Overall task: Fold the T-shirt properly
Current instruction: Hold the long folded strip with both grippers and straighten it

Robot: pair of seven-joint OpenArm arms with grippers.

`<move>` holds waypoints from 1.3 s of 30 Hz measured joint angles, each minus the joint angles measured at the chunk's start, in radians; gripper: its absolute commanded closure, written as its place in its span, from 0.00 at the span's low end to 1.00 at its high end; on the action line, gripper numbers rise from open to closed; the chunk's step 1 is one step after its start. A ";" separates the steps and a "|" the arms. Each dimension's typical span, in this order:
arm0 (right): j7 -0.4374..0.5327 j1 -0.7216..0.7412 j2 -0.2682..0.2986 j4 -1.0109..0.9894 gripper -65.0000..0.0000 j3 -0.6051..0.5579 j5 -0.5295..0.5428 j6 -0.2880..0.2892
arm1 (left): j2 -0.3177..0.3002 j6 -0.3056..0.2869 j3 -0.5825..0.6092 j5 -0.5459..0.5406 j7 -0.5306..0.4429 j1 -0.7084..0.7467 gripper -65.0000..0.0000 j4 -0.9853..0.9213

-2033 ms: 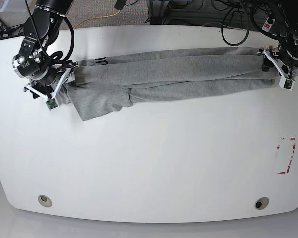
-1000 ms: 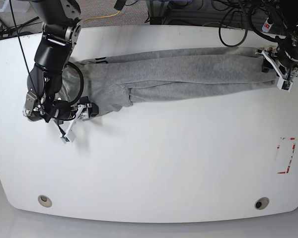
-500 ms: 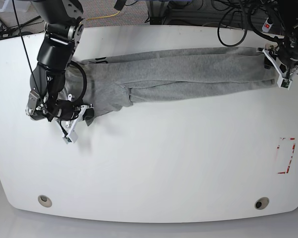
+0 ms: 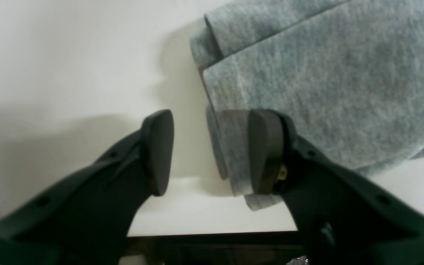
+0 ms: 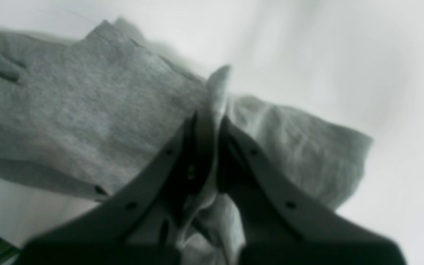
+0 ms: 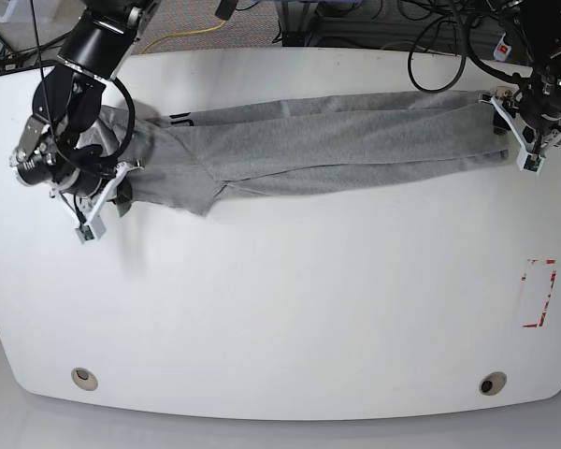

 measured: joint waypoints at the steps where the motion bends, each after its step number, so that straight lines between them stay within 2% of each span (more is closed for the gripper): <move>1: 0.000 -0.021 0.008 0.016 1.00 0.012 0.029 0.000 | 0.000 0.000 0.000 -0.002 0.000 0.000 0.55 0.000; 2: 0.000 -0.037 0.013 0.023 1.00 0.021 0.051 0.000 | 0.000 0.000 0.000 -0.002 0.000 0.000 0.55 0.000; 4: -0.001 -0.070 0.018 0.024 0.92 0.035 0.086 -0.001 | 0.000 0.000 0.000 -0.002 0.000 0.001 0.55 0.000; 7: -0.003 -0.108 0.022 0.021 0.63 0.052 0.114 0.000 | 0.000 0.000 0.000 -0.002 0.000 0.000 0.55 0.000; 11: 0.019 -0.118 0.022 0.017 0.28 0.098 0.111 0.000 | 0.000 0.000 0.001 -0.002 0.000 0.000 0.55 0.000; 12: 0.035 -0.118 0.023 0.012 0.22 0.112 0.114 0.000 | 0.000 0.000 0.003 -0.001 0.000 -0.001 0.55 0.000; 14: 0.059 -0.118 0.029 -0.008 0.18 0.132 0.114 -0.001 | -0.001 0.000 0.002 -0.001 0.000 -0.001 0.55 0.000; 16: 0.103 -0.118 0.034 -0.024 0.18 0.140 0.111 0.000 | 0.000 0.000 0.002 -0.002 0.000 0.000 0.55 0.000; 21: 0.092 -0.121 0.035 -0.007 0.21 0.143 0.122 -0.001 | 0.000 0.000 -0.002 -0.005 0.004 -0.015 0.54 0.004; 24: 0.071 -0.159 0.030 0.083 0.31 0.138 0.173 -0.004 | 0.002 0.000 -0.017 -0.013 0.004 -0.052 0.54 0.005; 27: 0.068 -0.181 -0.002 0.146 0.47 0.140 0.240 0.000 | 0.006 0.000 -0.060 -0.016 0.004 -0.077 0.53 0.006; 30: 0.061 -0.178 -0.026 0.151 0.68 0.132 0.265 0.000 | 0.005 0.000 -0.102 -0.005 0.047 -0.107 0.43 0.007; 33: 0.062 -0.178 -0.027 0.131 0.80 0.105 0.262 -0.001 | 0.011 0.000 -0.139 -0.005 0.101 -0.149 0.36 0.006; 36: 0.062 -0.176 -0.013 0.053 0.81 0.028 0.245 -0.001 | 0.024 0.000 -0.180 -0.019 0.128 -0.179 0.33 0.005; 39: 0.103 -0.174 -0.014 -0.016 0.81 -0.022 0.171 0.000 | 0.020 0.000 -0.200 -0.095 0.170 -0.192 0.33 -0.031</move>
